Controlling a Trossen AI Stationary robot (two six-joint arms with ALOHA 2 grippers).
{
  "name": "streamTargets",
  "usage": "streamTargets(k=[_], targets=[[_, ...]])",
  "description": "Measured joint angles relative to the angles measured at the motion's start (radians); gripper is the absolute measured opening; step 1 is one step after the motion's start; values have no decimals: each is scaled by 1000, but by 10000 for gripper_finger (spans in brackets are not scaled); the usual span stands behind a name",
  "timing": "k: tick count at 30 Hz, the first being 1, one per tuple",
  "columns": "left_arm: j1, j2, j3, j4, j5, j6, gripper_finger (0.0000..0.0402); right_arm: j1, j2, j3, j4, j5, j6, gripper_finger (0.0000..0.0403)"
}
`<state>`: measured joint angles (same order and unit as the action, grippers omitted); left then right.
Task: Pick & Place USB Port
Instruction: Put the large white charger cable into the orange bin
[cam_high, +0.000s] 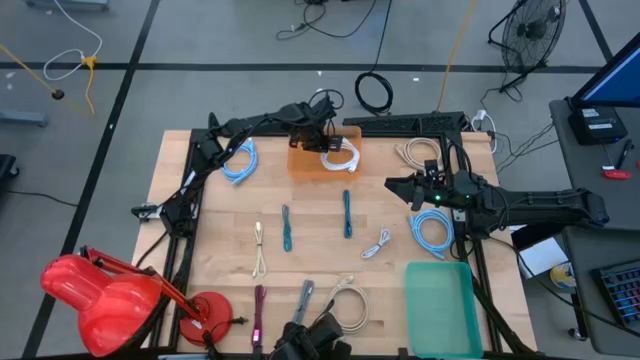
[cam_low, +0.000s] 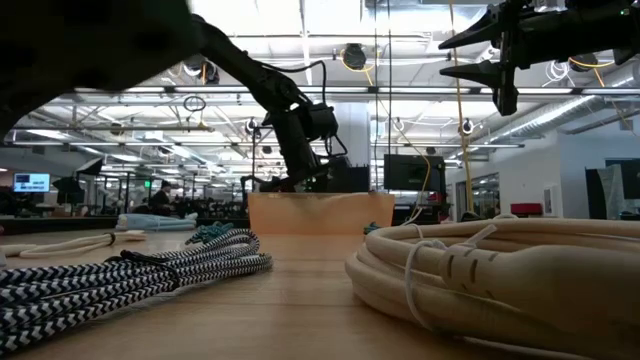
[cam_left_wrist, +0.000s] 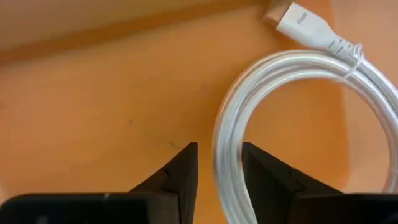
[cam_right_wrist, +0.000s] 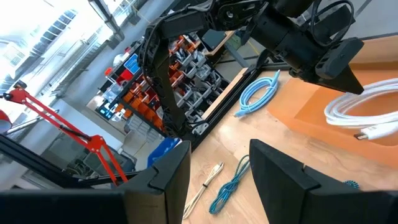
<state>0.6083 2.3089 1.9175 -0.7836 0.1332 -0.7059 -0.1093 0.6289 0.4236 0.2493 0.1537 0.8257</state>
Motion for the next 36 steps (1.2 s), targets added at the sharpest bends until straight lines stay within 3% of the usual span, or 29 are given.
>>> streamTargets(k=[7,13,15,21,31,36], targets=[[0,0,162,-64,7,23,109,0,0,0,0,0,-2,155],[-43,-2,314,-142,174,100,19,0,0,0,3,1,-13,155],[-78,-2,330,-134,234,122,8,0,0,0,6,1,-25,155],[-156,-2,288,-94,265,150,2,0,0,0,8,2,-30,155],[-131,0,98,22,296,112,1,0,0,0,8,-1,-27,155],[-135,0,68,45,302,104,1,0,0,0,8,-1,-27,155]])
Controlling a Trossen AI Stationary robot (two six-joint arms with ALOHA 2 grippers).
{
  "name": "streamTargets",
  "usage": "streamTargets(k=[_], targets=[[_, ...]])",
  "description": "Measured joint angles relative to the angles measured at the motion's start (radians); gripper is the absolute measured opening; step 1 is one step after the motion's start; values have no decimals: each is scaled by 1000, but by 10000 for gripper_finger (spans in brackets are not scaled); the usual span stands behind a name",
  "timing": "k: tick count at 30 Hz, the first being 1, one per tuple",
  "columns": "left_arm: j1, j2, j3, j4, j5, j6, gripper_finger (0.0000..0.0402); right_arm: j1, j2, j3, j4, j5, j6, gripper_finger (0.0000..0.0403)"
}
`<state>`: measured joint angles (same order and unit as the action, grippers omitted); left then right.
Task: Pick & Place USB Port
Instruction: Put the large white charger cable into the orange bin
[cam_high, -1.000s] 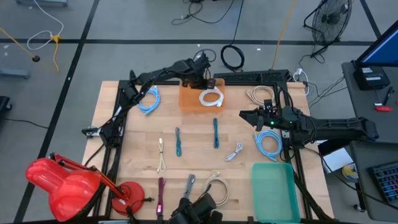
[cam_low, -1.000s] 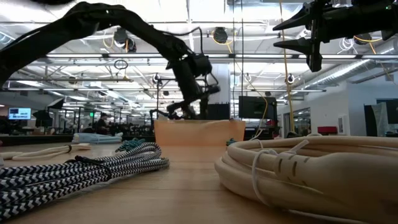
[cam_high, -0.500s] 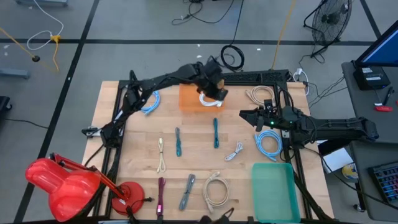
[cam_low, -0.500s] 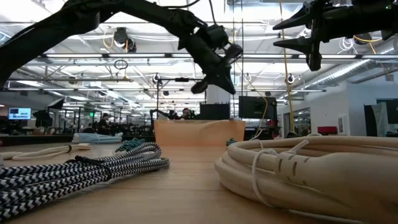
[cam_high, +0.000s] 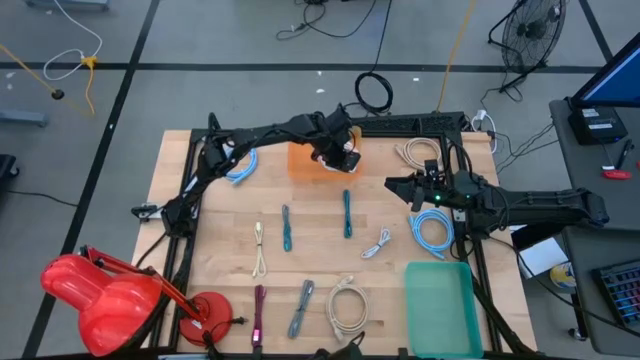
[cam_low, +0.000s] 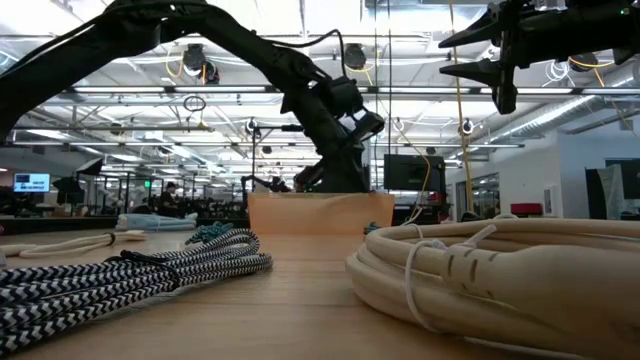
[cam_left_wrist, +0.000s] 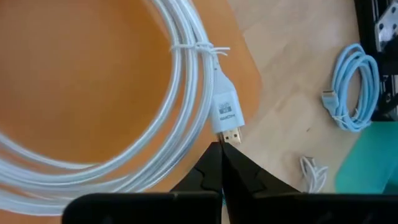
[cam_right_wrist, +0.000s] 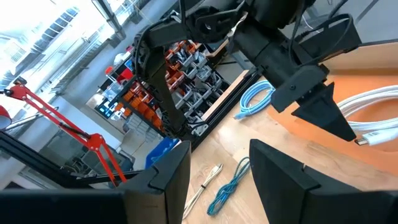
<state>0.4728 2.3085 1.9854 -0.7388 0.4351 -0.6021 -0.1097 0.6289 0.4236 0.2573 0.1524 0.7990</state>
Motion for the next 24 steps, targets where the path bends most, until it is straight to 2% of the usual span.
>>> streamTargets(k=[4,24], targets=[[-4,0,0,-1,-47,12,0,0,0,0,0,0,0,155],[1,23,0,-69,-150,104,0,0,0,0,0,0,1,155]])
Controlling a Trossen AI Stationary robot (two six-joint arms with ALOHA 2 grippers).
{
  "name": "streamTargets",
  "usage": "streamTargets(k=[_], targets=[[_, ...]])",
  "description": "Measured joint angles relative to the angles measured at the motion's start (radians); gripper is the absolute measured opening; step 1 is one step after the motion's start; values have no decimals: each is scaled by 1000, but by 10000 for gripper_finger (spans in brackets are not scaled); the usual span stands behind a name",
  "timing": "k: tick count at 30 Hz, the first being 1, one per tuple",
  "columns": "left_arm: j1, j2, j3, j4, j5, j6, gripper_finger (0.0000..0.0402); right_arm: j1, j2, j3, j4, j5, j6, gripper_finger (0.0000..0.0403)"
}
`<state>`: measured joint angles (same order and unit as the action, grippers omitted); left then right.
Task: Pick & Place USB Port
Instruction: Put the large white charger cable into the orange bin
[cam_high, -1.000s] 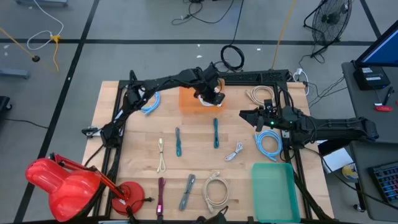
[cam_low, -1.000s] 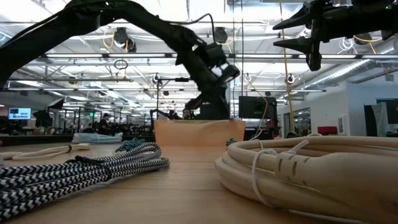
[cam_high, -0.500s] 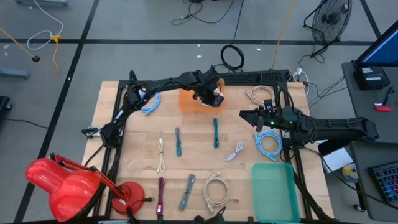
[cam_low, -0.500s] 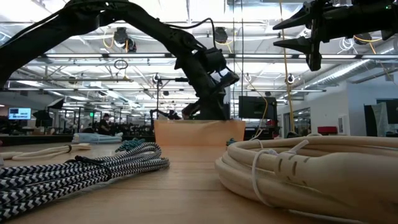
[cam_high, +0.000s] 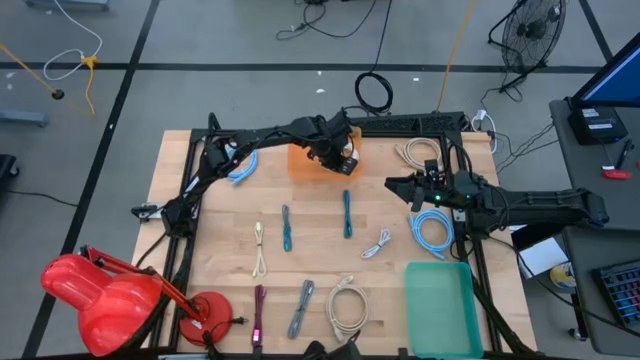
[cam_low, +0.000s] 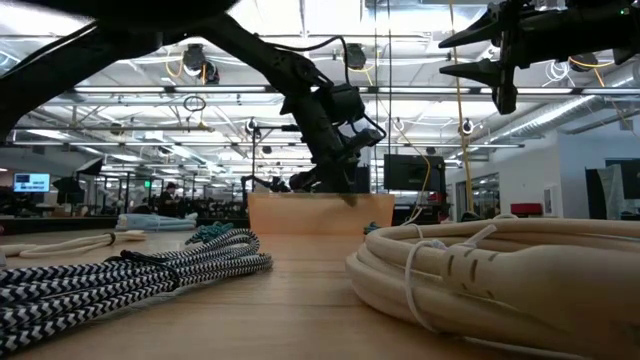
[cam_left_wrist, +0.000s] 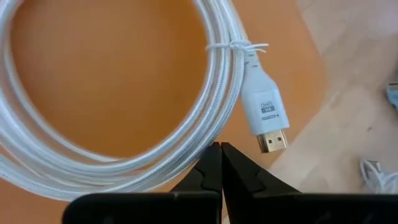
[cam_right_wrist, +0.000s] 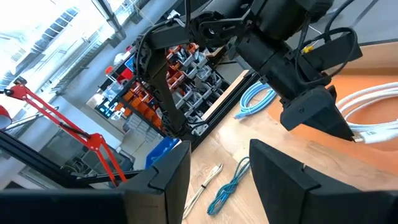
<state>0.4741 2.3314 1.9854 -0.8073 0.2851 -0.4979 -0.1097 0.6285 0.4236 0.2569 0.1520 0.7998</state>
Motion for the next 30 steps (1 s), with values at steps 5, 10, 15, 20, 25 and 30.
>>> streamTargets(k=[5,10,15,20,25,30], targets=[[0,2,-1,-8,-28,38,0,0,0,0,0,0,7,155],[0,2,-1,-8,-43,46,0,0,0,0,0,0,10,155],[0,3,-1,-7,-40,32,0,0,0,0,0,1,9,155],[-7,-2,0,-2,-30,26,0,0,0,0,4,2,8,155],[-2,-4,18,-28,18,18,0,0,0,0,8,2,8,155],[-2,-5,18,-58,21,9,0,0,0,0,8,3,8,155]])
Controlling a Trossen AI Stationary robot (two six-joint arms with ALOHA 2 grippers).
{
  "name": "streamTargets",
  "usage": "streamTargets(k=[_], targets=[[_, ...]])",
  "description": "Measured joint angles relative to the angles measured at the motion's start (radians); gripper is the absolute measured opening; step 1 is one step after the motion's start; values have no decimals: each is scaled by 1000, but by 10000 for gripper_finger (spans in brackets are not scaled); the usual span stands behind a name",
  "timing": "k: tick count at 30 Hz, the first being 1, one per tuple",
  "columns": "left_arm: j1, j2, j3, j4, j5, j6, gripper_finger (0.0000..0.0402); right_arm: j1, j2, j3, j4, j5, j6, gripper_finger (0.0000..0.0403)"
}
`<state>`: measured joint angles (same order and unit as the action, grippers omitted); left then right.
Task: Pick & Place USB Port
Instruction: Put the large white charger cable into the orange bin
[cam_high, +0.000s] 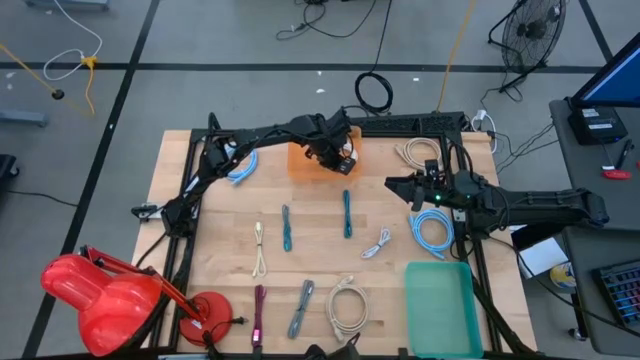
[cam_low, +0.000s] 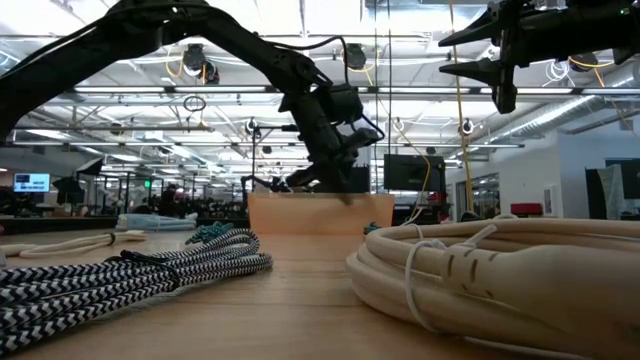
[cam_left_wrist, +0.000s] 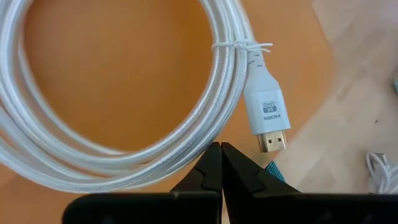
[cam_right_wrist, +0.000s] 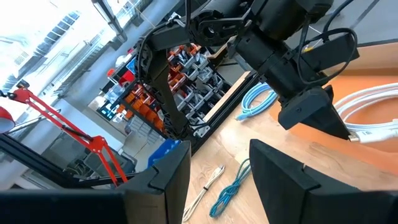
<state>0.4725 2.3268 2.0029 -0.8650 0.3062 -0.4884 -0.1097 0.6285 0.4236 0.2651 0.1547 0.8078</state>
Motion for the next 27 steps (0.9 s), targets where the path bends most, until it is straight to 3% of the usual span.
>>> streamTargets(k=[9,27], targets=[[4,-1,0,-2,90,-4,0,0,0,0,0,0,0,155],[32,-6,2,48,62,-8,0,0,0,0,-1,0,-8,155]])
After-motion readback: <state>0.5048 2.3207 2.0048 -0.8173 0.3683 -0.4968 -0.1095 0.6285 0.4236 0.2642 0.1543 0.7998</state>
